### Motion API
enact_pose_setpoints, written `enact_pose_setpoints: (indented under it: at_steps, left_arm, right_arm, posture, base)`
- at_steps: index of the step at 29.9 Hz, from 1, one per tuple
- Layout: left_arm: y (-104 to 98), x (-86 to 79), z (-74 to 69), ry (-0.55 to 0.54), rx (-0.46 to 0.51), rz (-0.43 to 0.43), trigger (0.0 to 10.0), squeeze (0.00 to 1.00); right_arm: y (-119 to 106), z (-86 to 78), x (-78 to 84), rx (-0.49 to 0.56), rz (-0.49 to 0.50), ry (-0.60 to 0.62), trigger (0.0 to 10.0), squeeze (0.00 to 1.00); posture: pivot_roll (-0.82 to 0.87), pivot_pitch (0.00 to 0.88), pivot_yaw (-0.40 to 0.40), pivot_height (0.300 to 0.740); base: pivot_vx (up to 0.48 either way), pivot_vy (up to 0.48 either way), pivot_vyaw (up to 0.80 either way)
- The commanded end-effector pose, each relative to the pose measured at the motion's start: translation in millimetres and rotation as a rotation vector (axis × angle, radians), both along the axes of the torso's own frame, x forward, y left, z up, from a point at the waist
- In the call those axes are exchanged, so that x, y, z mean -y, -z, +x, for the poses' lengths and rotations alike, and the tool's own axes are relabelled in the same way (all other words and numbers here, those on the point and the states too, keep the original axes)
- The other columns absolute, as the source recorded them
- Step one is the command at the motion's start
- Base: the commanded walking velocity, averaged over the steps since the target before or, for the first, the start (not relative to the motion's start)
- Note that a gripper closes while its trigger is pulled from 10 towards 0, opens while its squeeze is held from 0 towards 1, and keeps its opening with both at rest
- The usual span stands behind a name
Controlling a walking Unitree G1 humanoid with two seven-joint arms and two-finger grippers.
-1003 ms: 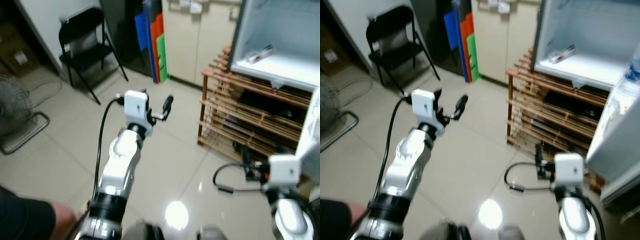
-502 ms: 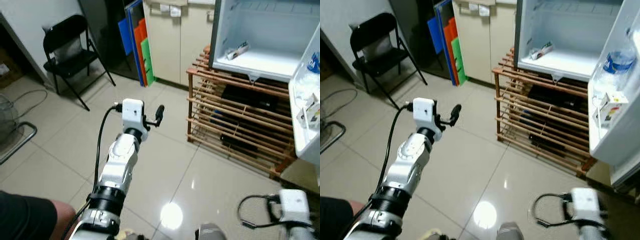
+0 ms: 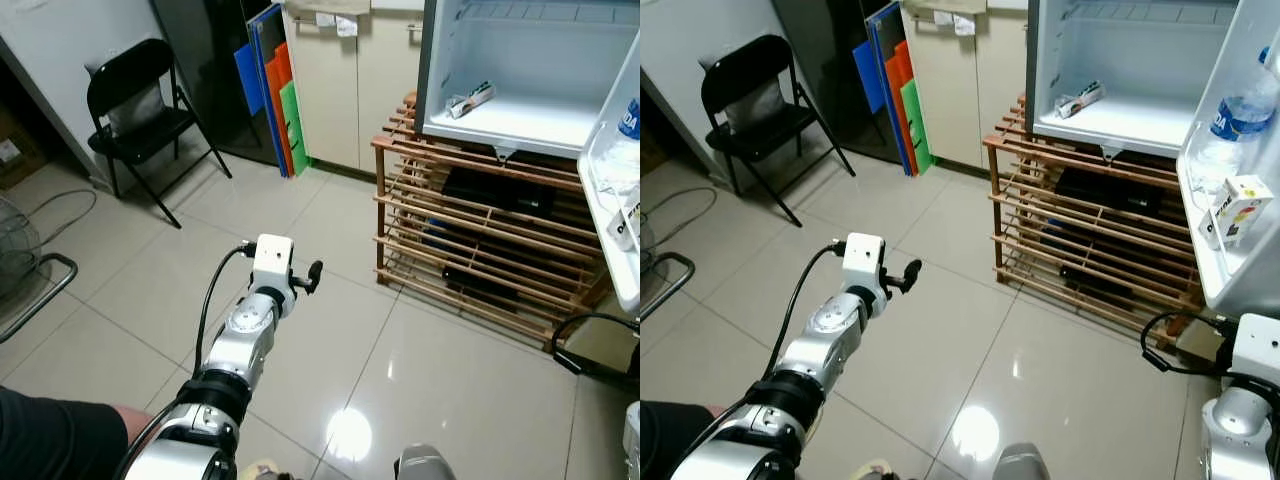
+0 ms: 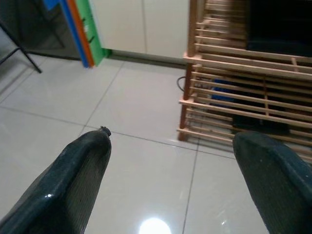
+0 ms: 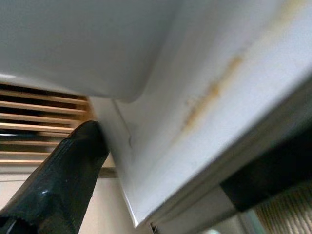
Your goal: Restocking fridge
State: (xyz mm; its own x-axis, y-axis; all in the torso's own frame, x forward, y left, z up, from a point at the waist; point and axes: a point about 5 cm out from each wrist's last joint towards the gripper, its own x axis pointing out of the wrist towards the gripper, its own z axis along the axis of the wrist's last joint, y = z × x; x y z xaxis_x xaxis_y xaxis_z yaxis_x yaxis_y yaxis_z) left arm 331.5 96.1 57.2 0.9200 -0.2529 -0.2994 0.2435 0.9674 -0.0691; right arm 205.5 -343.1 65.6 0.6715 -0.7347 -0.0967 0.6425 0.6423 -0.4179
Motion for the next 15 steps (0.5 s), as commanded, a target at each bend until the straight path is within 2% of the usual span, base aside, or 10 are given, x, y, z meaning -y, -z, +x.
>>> enact_pose_setpoints:
  at_steps: [1, 5, 6, 8, 10, 13, 15]
  left_arm:
    - [-4.7, 0.0, 5.0, -0.003, 0.018, 0.013, 10.0, 0.00]
    - [-1.5, -0.2, 5.2, -0.006, -0.003, 0.015, 10.0, 0.00]
    - [-0.7, -0.4, 5.1, -0.008, -0.008, 0.014, 10.0, 0.00]
    - [3.4, -1.9, 3.7, -0.006, -0.028, 0.034, 10.0, 0.00]
    - [7.6, -2.7, 2.0, -0.003, -0.052, 0.048, 10.0, 0.00]
    - [13.0, -3.2, -0.4, 0.001, -0.082, 0.066, 10.0, 0.00]
    - [14.5, -3.3, -1.1, 0.000, -0.092, 0.067, 10.0, 0.00]
  right_arm:
    - [-1.7, 15.8, -29.0, 0.030, 0.026, -0.181, 10.0, 0.00]
    - [5.8, 23.9, -72.4, 0.045, 0.137, -0.461, 10.0, 0.00]
    - [6.8, 23.7, -78.9, 0.044, 0.148, -0.507, 10.0, 0.00]
    - [15.6, 17.9, -103.6, -0.011, 0.203, -0.706, 10.0, 0.00]
    - [27.0, 7.9, -119.8, -0.092, 0.270, -0.848, 10.0, 0.00]
    - [40.8, -3.7, -120.5, -0.193, 0.351, -0.904, 10.0, 0.00]
    - [42.6, -5.0, -116.7, -0.212, 0.341, -0.898, 10.0, 0.00]
  posture:
    - [-0.35, 0.047, 0.134, 0.718]
    - [-0.35, 0.048, 0.134, 0.718]
    - [-0.35, 0.048, 0.134, 0.718]
    - [-0.34, 0.048, 0.133, 0.718]
    - [-0.34, 0.049, 0.129, 0.718]
    - [-0.34, 0.048, 0.125, 0.718]
    - [-0.34, 0.048, 0.124, 0.718]
  base:
    - [0.000, 0.000, 0.00]
    - [0.000, 0.000, 0.00]
    - [0.000, 0.000, 0.00]
    - [0.000, 0.000, 0.00]
    - [0.000, 0.000, 0.00]
    - [0.000, 0.000, 0.00]
    - [0.000, 0.000, 0.00]
